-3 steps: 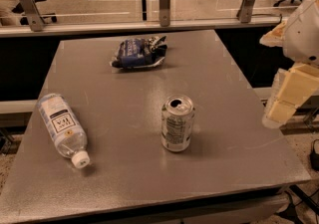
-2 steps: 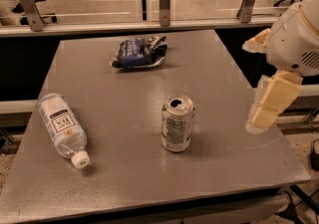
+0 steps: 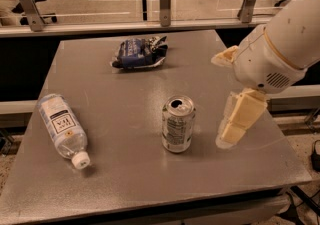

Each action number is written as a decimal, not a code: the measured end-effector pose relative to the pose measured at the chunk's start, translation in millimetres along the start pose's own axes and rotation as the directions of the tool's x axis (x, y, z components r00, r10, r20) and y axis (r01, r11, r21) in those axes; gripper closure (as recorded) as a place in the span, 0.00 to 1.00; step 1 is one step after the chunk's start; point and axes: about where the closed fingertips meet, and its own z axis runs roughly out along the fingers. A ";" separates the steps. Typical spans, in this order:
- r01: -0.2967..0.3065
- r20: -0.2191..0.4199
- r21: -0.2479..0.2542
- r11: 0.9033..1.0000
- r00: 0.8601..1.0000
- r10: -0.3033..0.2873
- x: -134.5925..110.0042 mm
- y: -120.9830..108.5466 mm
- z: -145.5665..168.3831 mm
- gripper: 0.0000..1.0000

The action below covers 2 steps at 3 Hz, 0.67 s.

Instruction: Move 7up can near blue plastic bottle

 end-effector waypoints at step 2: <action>0.021 0.079 -0.055 0.998 0.997 -0.017 -22.8 12.5 32.0 0.00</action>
Offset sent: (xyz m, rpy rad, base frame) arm -0.0009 0.0593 -0.0339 0.1524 0.0574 0.0892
